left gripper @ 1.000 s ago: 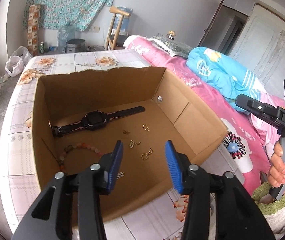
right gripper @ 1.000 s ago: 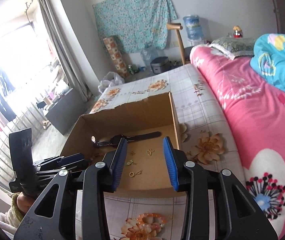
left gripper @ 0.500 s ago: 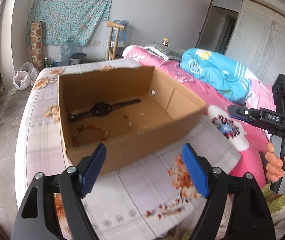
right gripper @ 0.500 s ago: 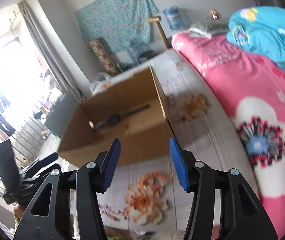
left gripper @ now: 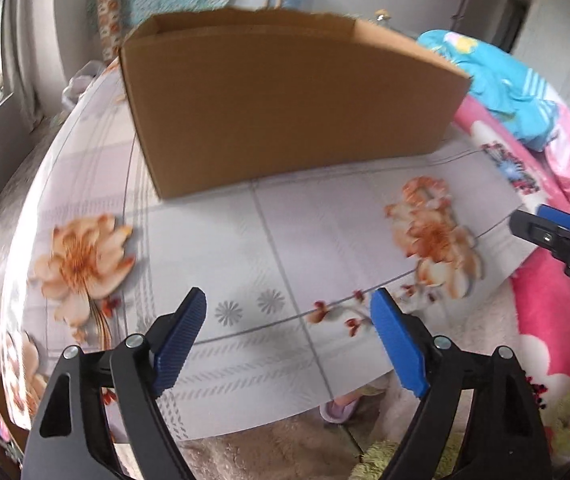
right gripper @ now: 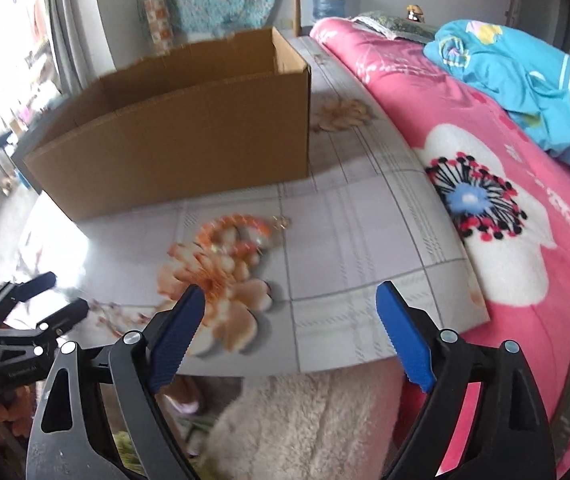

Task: Organize jewelry
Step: 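Withdraw both grippers from the box toward the bead bracelet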

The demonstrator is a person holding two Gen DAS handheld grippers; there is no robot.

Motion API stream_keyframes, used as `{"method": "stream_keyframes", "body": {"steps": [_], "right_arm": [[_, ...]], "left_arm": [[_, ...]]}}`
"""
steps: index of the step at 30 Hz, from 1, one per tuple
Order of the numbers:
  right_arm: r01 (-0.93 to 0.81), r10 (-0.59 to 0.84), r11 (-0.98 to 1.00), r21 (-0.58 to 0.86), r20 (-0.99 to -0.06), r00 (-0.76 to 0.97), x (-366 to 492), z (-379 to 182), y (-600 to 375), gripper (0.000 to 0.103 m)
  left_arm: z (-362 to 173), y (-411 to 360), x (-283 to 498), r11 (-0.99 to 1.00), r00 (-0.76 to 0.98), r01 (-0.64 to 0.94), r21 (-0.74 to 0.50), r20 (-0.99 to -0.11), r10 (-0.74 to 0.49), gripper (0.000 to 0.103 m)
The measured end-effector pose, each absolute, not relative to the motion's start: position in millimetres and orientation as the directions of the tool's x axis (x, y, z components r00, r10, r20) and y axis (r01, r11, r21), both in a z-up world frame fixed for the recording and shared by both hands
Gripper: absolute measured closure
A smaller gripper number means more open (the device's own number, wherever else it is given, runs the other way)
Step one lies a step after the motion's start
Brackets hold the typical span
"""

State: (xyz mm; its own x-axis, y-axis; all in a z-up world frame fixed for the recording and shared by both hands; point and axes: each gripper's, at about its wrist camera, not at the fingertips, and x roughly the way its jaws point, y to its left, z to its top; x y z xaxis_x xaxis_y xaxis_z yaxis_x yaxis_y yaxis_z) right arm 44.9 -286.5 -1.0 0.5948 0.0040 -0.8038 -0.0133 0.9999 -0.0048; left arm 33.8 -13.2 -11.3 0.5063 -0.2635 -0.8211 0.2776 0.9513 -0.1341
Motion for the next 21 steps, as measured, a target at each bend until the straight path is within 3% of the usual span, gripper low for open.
{"method": "stream_keyframes", "body": {"steps": [10,15,21], "right_arm": [[0.014,0.003,1.000,0.015,-0.788,0.616,58,3,-296,0.019],[-0.023,0.092,0.995,0.097,-0.807,0.583,79,-4,-288,0.040],[-0.022,0.119,0.992,0.127,-0.839,0.531,104,-19,-277,0.057]], "left_arm": [[-24,-27,42,0.967,0.526,0.251,-0.049,-0.832,-0.179,0.006],[-28,-38,42,0.970,0.540,0.244,0.005,-0.831,-0.132,0.006],[-27,-38,41,0.973,0.543,0.233,0.006,-0.830,-0.125,0.006]]}}
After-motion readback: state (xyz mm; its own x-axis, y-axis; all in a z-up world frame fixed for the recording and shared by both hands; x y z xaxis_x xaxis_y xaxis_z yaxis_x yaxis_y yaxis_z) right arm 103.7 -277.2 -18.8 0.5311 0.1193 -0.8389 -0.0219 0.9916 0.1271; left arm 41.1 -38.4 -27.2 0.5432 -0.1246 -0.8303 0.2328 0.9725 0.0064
